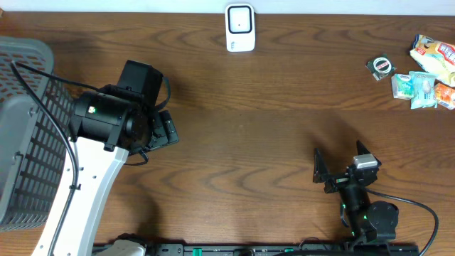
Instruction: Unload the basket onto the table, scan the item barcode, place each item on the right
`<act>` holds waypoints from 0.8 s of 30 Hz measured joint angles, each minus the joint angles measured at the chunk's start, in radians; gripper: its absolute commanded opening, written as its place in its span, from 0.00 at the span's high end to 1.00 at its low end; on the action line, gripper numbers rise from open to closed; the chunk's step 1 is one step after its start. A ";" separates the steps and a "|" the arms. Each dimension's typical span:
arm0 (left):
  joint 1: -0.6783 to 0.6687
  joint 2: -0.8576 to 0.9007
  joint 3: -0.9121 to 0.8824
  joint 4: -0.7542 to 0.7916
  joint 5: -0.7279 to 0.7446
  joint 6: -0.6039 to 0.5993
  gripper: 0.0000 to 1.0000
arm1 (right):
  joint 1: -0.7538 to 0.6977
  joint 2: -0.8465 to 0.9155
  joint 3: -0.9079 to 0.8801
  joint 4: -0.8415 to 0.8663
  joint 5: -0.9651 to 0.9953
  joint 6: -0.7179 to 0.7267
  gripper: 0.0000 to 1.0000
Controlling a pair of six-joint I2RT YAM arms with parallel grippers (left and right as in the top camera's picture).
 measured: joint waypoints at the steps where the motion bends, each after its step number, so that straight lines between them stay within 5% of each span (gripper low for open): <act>1: 0.000 0.000 0.000 0.000 0.000 0.000 0.03 | 0.000 0.000 0.000 0.000 0.002 0.003 0.01; 24: 0.000 0.000 0.000 0.000 0.000 0.000 0.02 | 0.000 0.000 0.000 -0.002 0.013 0.008 0.01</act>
